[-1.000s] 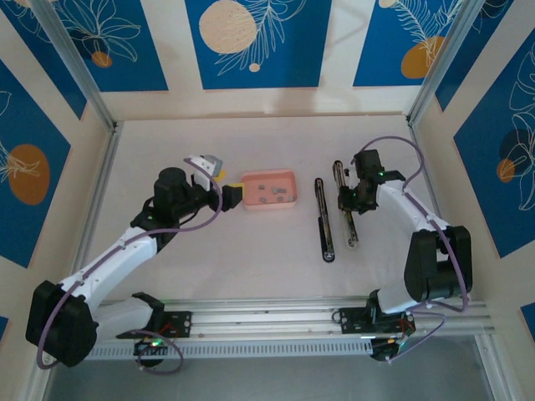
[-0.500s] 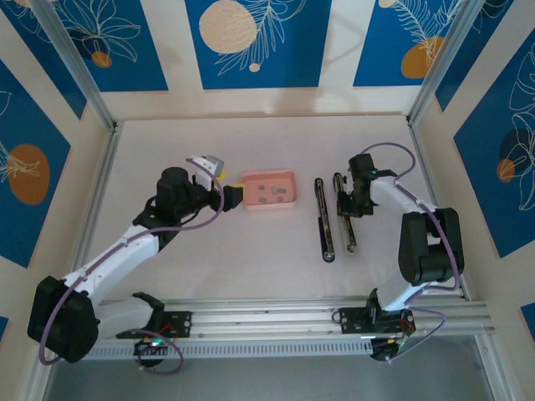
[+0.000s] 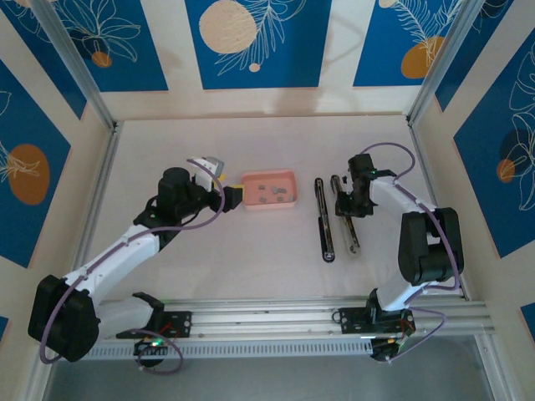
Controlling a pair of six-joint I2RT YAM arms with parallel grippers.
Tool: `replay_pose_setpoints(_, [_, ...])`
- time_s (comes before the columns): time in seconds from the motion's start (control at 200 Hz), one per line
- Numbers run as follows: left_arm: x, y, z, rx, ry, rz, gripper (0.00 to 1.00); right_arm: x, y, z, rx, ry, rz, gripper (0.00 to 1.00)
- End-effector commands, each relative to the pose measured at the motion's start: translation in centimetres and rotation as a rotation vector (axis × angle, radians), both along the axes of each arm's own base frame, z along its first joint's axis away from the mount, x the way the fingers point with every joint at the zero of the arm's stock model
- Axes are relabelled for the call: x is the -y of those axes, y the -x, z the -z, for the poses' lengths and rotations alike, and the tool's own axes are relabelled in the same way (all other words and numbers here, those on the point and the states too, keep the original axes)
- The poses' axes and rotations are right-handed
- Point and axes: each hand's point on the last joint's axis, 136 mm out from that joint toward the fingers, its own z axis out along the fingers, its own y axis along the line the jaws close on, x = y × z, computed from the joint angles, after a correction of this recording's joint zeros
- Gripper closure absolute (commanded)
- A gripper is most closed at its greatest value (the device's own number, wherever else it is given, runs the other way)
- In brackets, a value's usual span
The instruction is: Load the staples into the stapler
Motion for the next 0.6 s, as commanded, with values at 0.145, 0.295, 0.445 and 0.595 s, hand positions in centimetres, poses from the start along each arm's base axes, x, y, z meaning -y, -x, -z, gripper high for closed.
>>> replay_pose_setpoints(0.145, [-0.1, -0.1, -0.3, -0.008, 0.008, -0.019, 0.21, -1.1, -1.6, -5.8, 0.124, -0.022, -0.012, 0.54])
replay_pose_setpoints(0.295, [-0.4, -0.2, 0.2, -0.040, 0.018, -0.043, 0.20, -4.8, -2.2, -9.7, 0.191, -0.132, -0.052, 0.48])
replay_pose_setpoints(0.445, [-0.9, -0.1, 1.5, -0.093, 0.028, -0.083, 0.20, -10.5, -2.4, -10.5, 0.190, -0.260, -0.151, 0.41])
replay_pose_setpoints(0.595, [-1.7, -0.3, 3.1, -0.194, 0.035, -0.159, 0.20, -13.2, -3.5, -8.1, 0.123, -0.238, -0.182, 0.36])
